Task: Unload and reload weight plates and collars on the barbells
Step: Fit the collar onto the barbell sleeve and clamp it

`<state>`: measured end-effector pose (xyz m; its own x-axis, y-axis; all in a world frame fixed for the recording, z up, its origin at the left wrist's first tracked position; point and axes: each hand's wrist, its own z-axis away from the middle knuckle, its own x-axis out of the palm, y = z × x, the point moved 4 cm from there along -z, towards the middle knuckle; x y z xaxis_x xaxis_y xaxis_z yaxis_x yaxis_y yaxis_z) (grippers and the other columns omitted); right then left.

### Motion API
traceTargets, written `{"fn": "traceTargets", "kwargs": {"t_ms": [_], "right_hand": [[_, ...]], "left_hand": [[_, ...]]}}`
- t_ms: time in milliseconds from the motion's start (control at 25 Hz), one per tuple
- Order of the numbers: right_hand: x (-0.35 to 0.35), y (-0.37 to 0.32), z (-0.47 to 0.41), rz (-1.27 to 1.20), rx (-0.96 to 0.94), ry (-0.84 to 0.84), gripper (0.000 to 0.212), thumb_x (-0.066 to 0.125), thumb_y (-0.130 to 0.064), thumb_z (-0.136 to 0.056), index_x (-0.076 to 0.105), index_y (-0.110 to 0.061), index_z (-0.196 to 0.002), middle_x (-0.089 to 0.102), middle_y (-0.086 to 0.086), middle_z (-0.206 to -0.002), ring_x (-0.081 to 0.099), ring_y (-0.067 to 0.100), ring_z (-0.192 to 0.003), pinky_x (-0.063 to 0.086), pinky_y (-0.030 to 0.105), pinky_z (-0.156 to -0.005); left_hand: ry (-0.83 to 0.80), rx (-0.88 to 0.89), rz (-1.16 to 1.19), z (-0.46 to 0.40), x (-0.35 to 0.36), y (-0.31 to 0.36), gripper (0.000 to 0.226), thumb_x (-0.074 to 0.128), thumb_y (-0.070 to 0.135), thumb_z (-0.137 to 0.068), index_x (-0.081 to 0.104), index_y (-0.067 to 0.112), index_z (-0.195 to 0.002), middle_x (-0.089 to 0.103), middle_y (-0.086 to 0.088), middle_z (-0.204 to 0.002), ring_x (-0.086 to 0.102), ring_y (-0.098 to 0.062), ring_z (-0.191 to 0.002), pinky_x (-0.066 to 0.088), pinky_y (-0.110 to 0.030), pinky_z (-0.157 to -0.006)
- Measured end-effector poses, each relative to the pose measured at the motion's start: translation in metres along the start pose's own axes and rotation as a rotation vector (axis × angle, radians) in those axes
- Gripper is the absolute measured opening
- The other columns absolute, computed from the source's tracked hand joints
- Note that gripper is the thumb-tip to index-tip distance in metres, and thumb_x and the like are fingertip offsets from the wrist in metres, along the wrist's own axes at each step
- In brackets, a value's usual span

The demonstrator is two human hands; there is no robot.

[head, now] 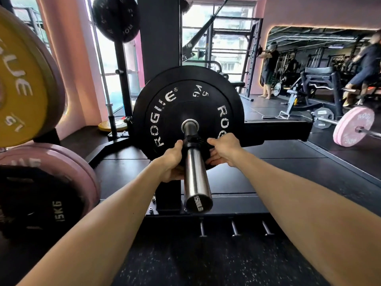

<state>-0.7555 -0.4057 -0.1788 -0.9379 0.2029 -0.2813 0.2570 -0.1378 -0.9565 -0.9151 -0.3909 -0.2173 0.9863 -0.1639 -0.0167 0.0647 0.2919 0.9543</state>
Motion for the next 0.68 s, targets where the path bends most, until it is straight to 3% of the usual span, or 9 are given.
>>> {"fn": "traceTargets", "kwargs": {"t_ms": [40, 160, 320, 440, 560, 680], "right_hand": [[0.002, -0.001, -0.017, -0.008, 0.003, 0.007, 0.026, 0.054, -0.018, -0.099, 0.057, 0.007, -0.093, 0.066, 0.025, -0.081, 0.066, 0.036, -0.061, 0.059, 0.042, -0.059], [0.009, -0.006, -0.064, -0.004, -0.015, 0.033, 0.025, 0.054, -0.019, -0.099, 0.054, 0.003, -0.086, 0.067, 0.027, -0.087, 0.068, 0.041, -0.069, 0.060, 0.049, -0.069], [0.016, -0.010, -0.124, 0.047, -0.024, 0.054, 0.026, 0.053, -0.021, -0.099, 0.057, 0.005, -0.099, 0.068, 0.030, -0.094, 0.070, 0.045, -0.080, 0.059, 0.052, -0.078], [0.021, -0.011, -0.162, 0.054, -0.017, 0.089, 0.029, 0.054, -0.022, -0.099, 0.058, 0.006, -0.101, 0.067, 0.025, -0.087, 0.071, 0.042, -0.075, 0.059, 0.050, -0.075], [0.024, -0.017, -0.188, 0.103, -0.050, 0.196, 0.029, 0.055, -0.023, -0.096, 0.059, 0.002, -0.081, 0.067, 0.018, -0.069, 0.071, 0.039, -0.064, 0.060, 0.053, -0.073], [0.022, -0.025, -0.204, 0.221, -0.113, 0.309, 0.030, 0.056, -0.024, -0.092, 0.060, -0.003, -0.071, 0.068, 0.015, -0.058, 0.070, 0.031, -0.052, 0.061, 0.050, -0.068]], "left_hand": [[0.006, -0.006, 0.021, -0.015, 0.001, 0.005, 0.063, 0.030, 0.058, -0.099, 0.064, 0.004, -0.105, 0.071, -0.017, -0.094, 0.068, -0.030, -0.085, 0.056, -0.040, -0.074], [0.101, 0.042, 0.054, -0.057, 0.000, 0.023, 0.056, 0.033, 0.054, -0.100, 0.062, 0.007, -0.090, 0.068, -0.012, -0.076, 0.065, -0.026, -0.067, 0.052, -0.033, -0.055], [0.135, 0.054, 0.095, -0.108, 0.003, 0.036, 0.051, 0.032, 0.048, -0.102, 0.058, 0.008, -0.084, 0.067, -0.009, -0.056, 0.065, -0.022, -0.052, 0.048, -0.027, -0.040], [0.142, 0.073, 0.085, -0.140, 0.003, 0.048, 0.049, 0.029, 0.046, -0.103, 0.056, 0.009, -0.083, 0.063, -0.005, -0.047, 0.062, -0.019, -0.042, 0.044, -0.022, -0.033], [0.117, 0.059, 0.073, -0.166, -0.001, 0.056, 0.048, 0.029, 0.044, -0.101, 0.059, 0.009, -0.091, 0.065, -0.007, -0.056, 0.062, -0.021, -0.053, 0.049, -0.025, -0.042], [0.105, 0.068, 0.104, -0.183, -0.005, 0.058, 0.042, 0.033, 0.042, -0.100, 0.059, 0.012, -0.087, 0.063, -0.004, -0.046, 0.061, -0.018, -0.040, 0.047, -0.024, -0.037]]}}
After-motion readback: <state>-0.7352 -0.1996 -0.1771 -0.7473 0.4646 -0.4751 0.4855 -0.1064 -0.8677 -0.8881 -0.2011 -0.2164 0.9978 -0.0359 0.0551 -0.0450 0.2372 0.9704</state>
